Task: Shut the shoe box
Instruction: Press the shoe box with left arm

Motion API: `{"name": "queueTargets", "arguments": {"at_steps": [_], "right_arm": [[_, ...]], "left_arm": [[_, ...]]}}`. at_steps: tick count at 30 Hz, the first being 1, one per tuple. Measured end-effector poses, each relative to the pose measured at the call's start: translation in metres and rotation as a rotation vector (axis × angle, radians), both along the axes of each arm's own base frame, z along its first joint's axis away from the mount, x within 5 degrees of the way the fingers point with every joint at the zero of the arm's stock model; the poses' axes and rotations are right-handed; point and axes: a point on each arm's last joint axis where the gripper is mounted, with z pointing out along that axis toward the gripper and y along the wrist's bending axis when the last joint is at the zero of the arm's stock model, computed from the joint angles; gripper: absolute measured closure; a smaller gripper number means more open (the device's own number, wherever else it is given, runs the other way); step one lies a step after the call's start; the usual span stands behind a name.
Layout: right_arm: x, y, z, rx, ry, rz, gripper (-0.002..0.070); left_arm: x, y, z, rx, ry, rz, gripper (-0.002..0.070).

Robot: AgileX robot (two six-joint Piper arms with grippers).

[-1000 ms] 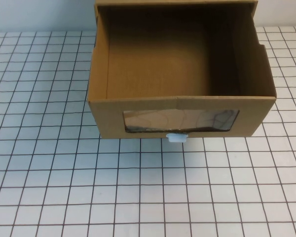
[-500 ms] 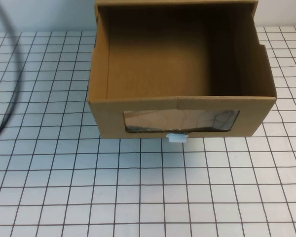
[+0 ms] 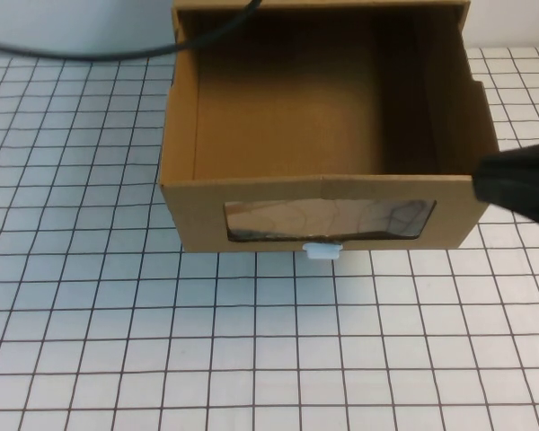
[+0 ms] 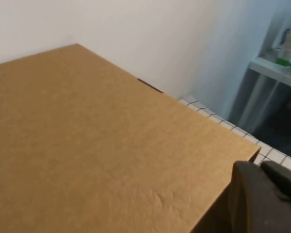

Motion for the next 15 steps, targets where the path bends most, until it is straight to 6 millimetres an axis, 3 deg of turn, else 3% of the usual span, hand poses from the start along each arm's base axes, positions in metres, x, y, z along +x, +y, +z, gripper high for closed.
{"name": "queueTargets", "arguments": {"at_steps": [4, 10, 13, 15], "right_arm": [[-0.001, 0.007, -0.003, -0.042, -0.038, 0.085, 0.0689], [0.006, 0.026, -0.015, -0.099, -0.019, 0.202, 0.0689], [0.012, 0.042, -0.027, -0.149, -0.008, 0.291, 0.0689], [0.014, 0.054, -0.034, -0.193, -0.031, 0.344, 0.0689]], "left_arm": [[0.049, -0.025, -0.019, -0.023, 0.061, -0.118, 0.0677], [0.113, -0.051, -0.083, -0.127, 0.295, -0.185, 0.0677], [0.130, -0.058, -0.108, -0.170, 0.383, -0.196, 0.0677], [0.129, -0.059, -0.104, -0.206, 0.397, -0.199, 0.0677]]}}
